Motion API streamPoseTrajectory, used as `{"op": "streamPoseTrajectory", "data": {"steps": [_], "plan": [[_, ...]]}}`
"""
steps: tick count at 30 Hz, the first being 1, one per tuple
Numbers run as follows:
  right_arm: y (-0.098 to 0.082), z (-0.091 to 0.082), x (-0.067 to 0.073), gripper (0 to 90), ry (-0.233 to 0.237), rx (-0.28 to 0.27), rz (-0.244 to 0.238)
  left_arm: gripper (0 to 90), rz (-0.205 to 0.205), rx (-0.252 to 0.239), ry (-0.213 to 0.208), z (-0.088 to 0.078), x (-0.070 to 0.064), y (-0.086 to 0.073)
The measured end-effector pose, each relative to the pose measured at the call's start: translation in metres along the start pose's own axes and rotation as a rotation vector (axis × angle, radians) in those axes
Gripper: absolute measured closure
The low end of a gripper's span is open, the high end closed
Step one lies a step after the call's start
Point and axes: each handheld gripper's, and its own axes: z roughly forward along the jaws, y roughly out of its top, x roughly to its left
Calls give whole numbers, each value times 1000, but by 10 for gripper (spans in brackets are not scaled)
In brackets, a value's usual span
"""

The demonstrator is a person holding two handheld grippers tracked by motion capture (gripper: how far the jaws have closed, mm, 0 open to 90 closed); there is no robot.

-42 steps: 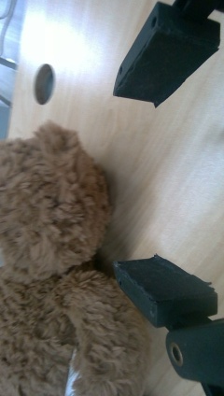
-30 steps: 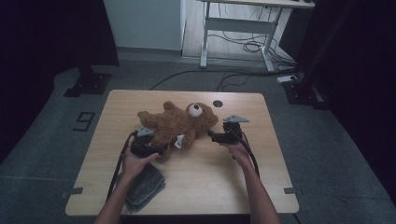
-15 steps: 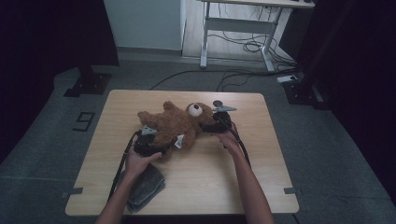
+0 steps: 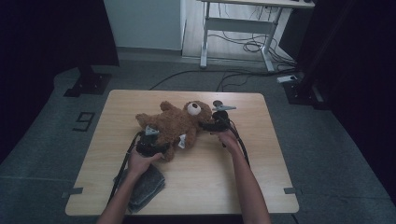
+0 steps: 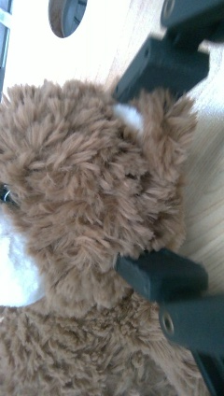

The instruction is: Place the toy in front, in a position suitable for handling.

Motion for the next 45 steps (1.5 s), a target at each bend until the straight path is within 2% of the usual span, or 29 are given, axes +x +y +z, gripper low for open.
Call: {"op": "streamPoseTrajectory", "data": {"steps": [1,3,4,5,8,9,12,16,21,23,24,25,26,27,28,32,34,38,39,45], "plan": [[1,0,0,414,6,5,-3,488,4,3,-2,-1,0,0],[1,0,0,488,6,16,-2,516,7,4,-8,-1,1,0],[1,0,0,488,6,16,-2,537,7,4,-8,-1,1,0],[1,-2,0,560,6,24,-9,559,9,4,-13,-1,1,0],[0,-3,0,605,8,29,-12,617,22,2,-14,-1,1,0],[0,-4,1,645,5,25,-24,637,22,1,-16,-2,2,0],[1,-4,4,681,-5,9,-39,676,25,-11,-8,-5,3,1],[2,-8,9,700,-15,-19,-44,704,33,-40,13,-10,5,4],[6,-21,14,713,-27,-64,-60,728,49,-57,26,-16,5,7],[10,-30,16,717,-24,-85,-69,731,58,-71,20,-20,3,9],[13,-42,19,720,-22,-108,-71,738,64,-90,8,-24,2,10],[13,-42,19,720,-22,-108,-71,739,64,-90,8,-24,2,10],[14,-46,19,720,-17,-118,-72,739,70,-101,6,-28,0,12],[14,-58,21,720,-12,-145,-72,740,80,-112,3,-33,-3,14],[14,-58,21,720,-12,-145,-72,740,80,-112,3,-33,-3,14],[7,-76,19,721,-3,-168,-62,741,118,-119,-1,-41,-12,23],[3,-83,17,721,-4,-171,-57,742,137,-117,-17,-43,-16,25],[-6,-95,14,722,-13,-177,-44,746,152,-117,-25,-45,-22,29],[-8,-98,14,722,-18,-180,-46,747,167,-116,-27,-46,-26,31],[-15,-119,19,724,-29,-209,-47,752,189,-130,-39,-53,-34,35]]}}
